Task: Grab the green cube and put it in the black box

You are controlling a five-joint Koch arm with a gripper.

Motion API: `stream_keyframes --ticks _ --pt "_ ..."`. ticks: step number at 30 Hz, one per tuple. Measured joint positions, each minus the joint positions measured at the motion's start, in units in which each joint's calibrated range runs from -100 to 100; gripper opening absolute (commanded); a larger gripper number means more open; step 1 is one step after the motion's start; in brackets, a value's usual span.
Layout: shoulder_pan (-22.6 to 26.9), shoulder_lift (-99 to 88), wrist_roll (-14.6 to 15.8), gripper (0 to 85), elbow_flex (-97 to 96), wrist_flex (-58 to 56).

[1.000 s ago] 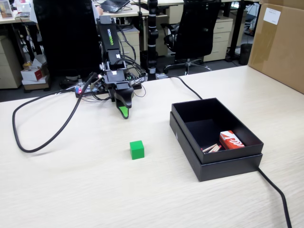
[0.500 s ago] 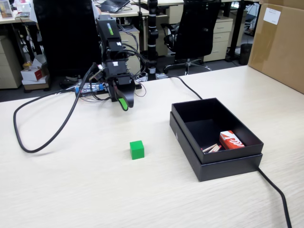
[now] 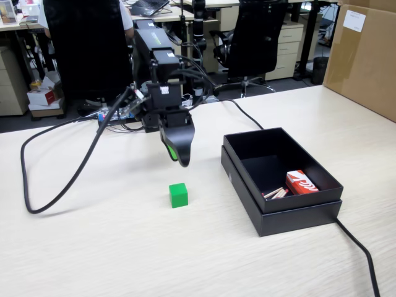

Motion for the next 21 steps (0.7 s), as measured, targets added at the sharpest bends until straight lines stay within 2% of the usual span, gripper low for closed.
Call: stream_keyframes --ticks 5,14,21 --pt "-0.3 5.2 0.0 44.8 4.8 -3.9" --pt "-0.3 10.9 0.0 44.8 4.9 -3.9" --pt "-1.0 19.5 0.0 44.8 13.5 -3.9"
